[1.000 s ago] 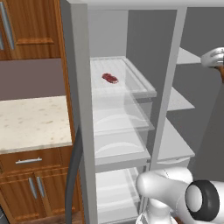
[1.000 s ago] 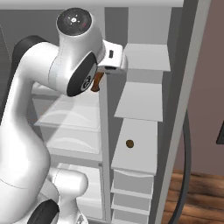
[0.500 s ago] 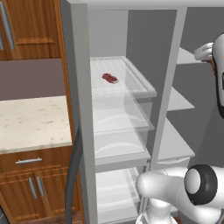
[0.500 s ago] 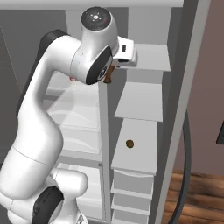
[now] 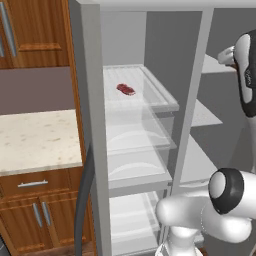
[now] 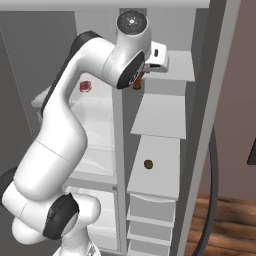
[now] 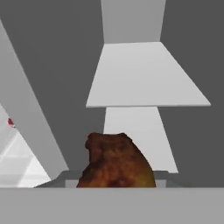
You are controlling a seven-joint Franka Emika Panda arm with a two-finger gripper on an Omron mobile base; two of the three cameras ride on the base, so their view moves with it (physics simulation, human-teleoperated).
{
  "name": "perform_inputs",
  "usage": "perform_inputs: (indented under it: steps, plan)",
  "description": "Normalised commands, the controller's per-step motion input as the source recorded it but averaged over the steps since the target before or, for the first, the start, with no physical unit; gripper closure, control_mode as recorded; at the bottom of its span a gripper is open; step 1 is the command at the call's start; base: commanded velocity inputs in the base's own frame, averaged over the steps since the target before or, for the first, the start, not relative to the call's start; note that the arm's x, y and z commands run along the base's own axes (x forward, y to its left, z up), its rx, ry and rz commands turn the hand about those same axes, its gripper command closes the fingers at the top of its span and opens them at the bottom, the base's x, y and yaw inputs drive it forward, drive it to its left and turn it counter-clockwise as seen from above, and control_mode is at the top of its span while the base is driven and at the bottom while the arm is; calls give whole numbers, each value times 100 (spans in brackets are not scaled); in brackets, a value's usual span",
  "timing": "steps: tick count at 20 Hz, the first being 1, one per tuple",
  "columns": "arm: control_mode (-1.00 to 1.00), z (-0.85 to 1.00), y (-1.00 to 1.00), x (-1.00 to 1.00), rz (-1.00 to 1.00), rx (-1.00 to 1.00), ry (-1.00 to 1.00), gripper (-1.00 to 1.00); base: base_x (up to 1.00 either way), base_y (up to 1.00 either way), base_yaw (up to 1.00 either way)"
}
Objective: There's a chicken drumstick in the fridge that needs to be moved to the freezer for freezing. Pick up the chicken drumstick from the fridge, place it on any shelf in the freezer, and close the fridge and freezer doors when done.
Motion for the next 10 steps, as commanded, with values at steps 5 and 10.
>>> perform_inputs:
  steps: [5,10]
  plan:
    - [-100,-3,-26,55,0,2,0,100,0,0,0]
    - [-100,-7,-27,46,3,3,0,100,0,0,0]
